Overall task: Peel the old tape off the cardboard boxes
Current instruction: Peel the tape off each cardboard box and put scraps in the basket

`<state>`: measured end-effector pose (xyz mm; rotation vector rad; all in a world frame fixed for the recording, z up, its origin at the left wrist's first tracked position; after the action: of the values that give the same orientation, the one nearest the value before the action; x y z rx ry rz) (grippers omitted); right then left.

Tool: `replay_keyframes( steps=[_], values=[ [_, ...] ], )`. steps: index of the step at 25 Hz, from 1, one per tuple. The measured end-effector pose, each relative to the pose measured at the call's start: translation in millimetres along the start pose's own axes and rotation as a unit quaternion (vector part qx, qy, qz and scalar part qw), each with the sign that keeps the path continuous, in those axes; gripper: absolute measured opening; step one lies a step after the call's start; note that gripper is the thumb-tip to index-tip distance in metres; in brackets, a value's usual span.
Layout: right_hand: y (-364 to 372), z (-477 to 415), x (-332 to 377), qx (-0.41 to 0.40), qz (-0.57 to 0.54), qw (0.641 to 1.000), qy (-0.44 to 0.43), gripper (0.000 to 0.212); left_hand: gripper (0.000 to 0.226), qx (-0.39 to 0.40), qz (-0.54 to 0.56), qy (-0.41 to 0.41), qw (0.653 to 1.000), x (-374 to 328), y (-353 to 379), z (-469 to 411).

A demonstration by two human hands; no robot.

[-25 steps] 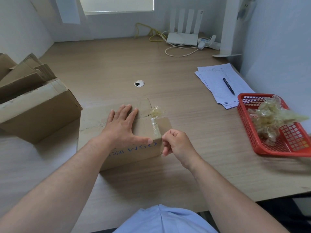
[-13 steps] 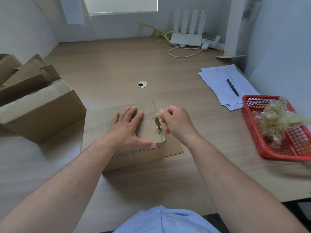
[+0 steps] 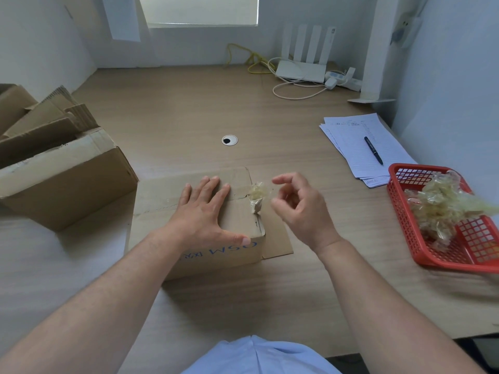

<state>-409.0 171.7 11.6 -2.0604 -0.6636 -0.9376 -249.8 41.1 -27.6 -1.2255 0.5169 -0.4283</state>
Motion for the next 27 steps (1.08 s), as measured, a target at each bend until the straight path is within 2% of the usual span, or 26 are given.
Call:
replay_keyframes(
  steps=[2,3,5,9,12,15,22,27],
  values=[
    [12.8,3.0,-2.2,0.092,0.044,0.995,-0.018,0.028,0.148,-0.003,-0.002,0.000,1.000,-0.7,-0.4,0.9],
    [17.6,-0.3,-3.0,0.110,0.071,0.991,-0.027,0.020,0.147,-0.005,-0.003,0.000,1.000,-1.1,-0.9,1.3],
    [20.6,-12.9,-7.8,0.090,0.090,0.992,-0.015,0.001,0.145,-0.005,-0.001,0.002,1.000,-0.8,-1.5,2.2],
    [24.1,-35.1,-19.3,0.015,0.057,0.996,0.068,0.002,0.144,-0.004,-0.005,0.002,1.000,-1.7,-2.3,3.4],
    [35.8,-42.4,-22.4,0.003,0.085,0.991,0.106,0.019,0.143,-0.003,-0.005,0.000,1.000,-2.1,-2.1,2.2],
    [40.1,-43.4,-26.2,0.016,0.150,0.982,0.112,0.010,0.144,-0.005,-0.004,-0.002,1.000,-1.9,-1.7,2.0],
    [37.2,-19.7,-28.5,0.134,0.174,0.976,0.017,0.039,0.143,-0.013,-0.008,0.003,1.000,-1.3,-1.2,2.6],
    [42.1,-26.5,-19.0,0.111,0.239,0.961,-0.087,0.022,0.142,-0.008,-0.009,-0.001,1.000,-2.5,-2.6,3.7]
  ],
)
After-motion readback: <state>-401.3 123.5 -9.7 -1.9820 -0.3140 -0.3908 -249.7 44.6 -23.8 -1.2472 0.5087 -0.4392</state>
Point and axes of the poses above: each hand's wrist, its own z-axis away from the middle knuckle, its own y-axis out of the palm, x = y × z, the point moved 4 cm from there along -z, towards the middle knuckle, and after that the axes turned 14 degrees about -y, right-handed, at the moved point
